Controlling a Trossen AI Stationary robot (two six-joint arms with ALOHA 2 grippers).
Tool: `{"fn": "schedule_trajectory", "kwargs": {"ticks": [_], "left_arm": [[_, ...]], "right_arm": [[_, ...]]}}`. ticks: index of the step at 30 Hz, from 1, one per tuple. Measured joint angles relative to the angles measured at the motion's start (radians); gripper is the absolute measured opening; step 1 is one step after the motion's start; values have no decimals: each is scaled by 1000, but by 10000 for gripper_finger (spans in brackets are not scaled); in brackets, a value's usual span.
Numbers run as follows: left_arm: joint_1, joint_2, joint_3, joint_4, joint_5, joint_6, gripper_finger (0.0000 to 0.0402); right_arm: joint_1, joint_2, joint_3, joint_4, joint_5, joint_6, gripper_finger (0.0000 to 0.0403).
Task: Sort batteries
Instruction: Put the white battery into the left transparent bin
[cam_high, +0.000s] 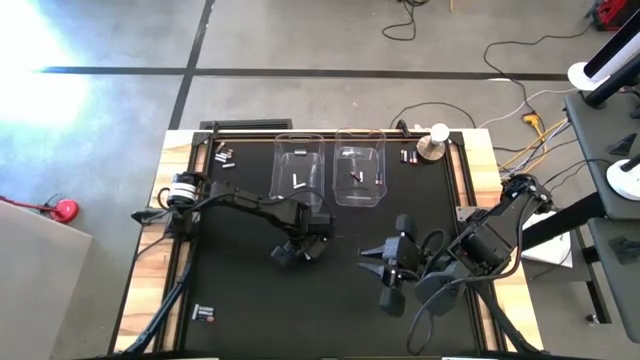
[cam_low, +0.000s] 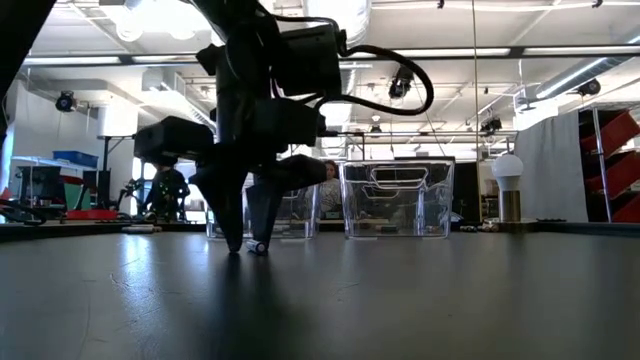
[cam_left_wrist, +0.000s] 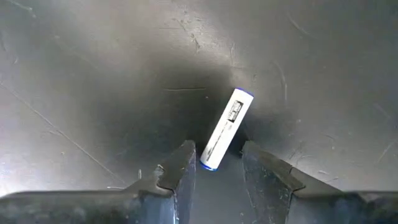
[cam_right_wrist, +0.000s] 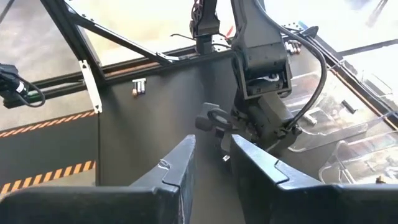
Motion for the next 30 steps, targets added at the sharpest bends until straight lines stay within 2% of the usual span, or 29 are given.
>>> {"fn": "schedule_trajectory", "kwargs": {"ticks": [4, 12, 21, 25, 30], "left_arm": [[-11, 1, -2, 10, -15, -10, 104], [-7, 1, -35, 81, -43, -65, 12], [-10, -59, -30, 64, -70, -174, 12], [-9, -175, 5, 47, -92, -204, 12], [6, -333, 62, 20, -204, -206, 11]], "right_arm": [[0, 0, 0, -1, 0, 1, 84], [0, 0, 0, 1, 0, 11, 69], [0, -7, 21, 11, 0, 20, 72], [0, -8, 51, 8, 0, 16, 65], [0, -8, 100, 3, 0, -23, 61]]}}
